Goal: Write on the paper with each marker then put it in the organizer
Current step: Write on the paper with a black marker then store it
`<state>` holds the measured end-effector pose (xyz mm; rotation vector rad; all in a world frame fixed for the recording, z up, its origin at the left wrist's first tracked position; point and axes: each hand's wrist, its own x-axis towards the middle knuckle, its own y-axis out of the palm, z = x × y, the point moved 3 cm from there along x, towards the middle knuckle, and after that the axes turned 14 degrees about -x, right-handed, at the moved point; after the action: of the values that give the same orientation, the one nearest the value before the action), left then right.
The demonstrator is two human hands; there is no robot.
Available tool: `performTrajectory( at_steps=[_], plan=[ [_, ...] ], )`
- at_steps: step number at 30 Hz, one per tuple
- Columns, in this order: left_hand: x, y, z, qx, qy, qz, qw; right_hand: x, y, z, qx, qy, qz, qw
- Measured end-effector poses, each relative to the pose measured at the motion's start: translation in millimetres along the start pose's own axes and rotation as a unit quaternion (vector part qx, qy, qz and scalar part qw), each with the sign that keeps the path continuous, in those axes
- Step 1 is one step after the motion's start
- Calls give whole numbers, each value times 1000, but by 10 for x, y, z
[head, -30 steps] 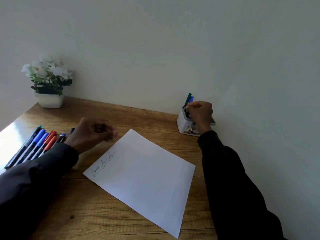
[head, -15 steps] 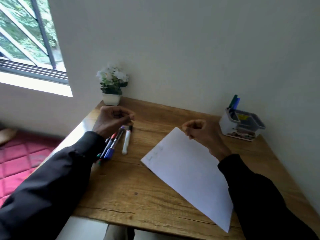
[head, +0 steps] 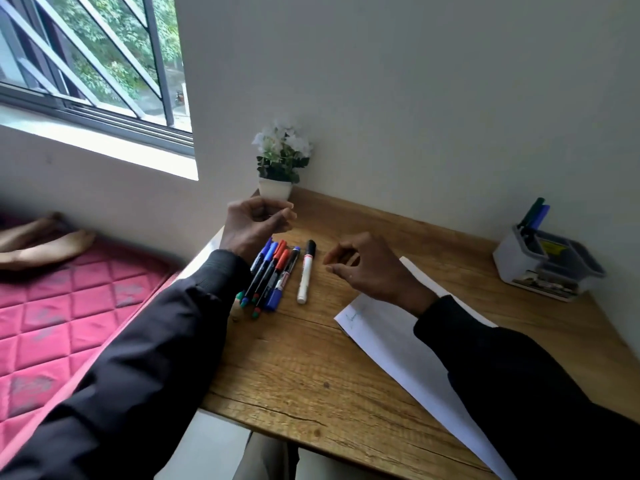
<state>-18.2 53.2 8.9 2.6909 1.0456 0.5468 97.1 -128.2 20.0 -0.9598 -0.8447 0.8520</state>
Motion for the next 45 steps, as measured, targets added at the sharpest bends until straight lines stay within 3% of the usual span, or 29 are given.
performTrajectory(
  at_steps=[5,9,21,23,26,28,32,41,45],
  plan=[
    [-18,-57,33,-7,-21,24,999,174,84,301,-24,-89,-10,996],
    [-18,-99,46,-14,-34,18,999,231,209,374,-108,-145,6,983],
    [-49,-29,102,-6,-43,55,998,73,250,-52,-142,-140,56,978],
    [-68,13,114,-5,-44,70,997,17,211,-156,-106,-119,17,987],
    [-97,117,119,28,-41,104,993,-77,28,-283,62,2,-51,997],
    [-115,216,126,74,-26,137,987,-144,-112,-352,168,57,-91,980],
    [-178,495,166,120,-2,203,972,-301,-320,-470,301,78,-168,936],
    [-254,948,207,171,81,229,955,-571,-361,-578,425,115,-253,861],
    [-280,1005,186,165,113,238,950,-615,-323,-545,449,96,-201,865]
  ],
)
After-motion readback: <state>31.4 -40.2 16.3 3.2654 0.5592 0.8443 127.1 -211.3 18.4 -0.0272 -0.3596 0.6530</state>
